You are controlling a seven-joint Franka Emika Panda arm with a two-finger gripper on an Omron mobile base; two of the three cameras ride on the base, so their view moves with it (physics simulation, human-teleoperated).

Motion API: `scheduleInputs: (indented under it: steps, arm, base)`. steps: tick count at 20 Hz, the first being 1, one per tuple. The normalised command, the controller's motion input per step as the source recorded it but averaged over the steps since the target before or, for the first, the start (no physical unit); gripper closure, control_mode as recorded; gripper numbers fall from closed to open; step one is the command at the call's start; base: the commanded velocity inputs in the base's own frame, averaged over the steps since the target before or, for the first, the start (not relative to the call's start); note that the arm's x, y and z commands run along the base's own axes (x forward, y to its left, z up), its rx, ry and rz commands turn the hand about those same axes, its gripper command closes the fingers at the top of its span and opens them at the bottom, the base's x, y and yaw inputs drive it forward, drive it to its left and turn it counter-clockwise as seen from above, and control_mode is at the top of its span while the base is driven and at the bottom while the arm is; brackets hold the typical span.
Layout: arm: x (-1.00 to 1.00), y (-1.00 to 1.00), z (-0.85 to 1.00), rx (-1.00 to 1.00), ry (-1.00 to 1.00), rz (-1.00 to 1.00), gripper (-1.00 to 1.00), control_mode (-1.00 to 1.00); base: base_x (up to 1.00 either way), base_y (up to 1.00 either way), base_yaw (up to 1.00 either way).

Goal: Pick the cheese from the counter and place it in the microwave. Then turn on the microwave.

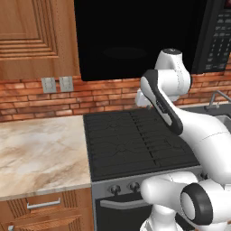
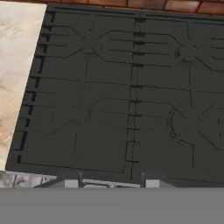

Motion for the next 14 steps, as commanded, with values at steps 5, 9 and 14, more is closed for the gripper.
scheduleInputs:
  steps: [5, 9, 14]
  arm:
    - [-0.06, -0.07, 0.01, 0.01, -0.02, 0.0, -1.0, -1.0]
    - [-0.06, -0.22, 0.12, 0.0, -0.06, -0.02, -1.0, -1.0]
    - [-0.12, -0.26, 0.31, 0.0, -0.14, -0.07, -1.0, -1.0]
  base:
    - [0.0, 0.0, 0.0]
    - [0.0, 0.0, 0.0]
    - [0.0, 0.0, 0.0]
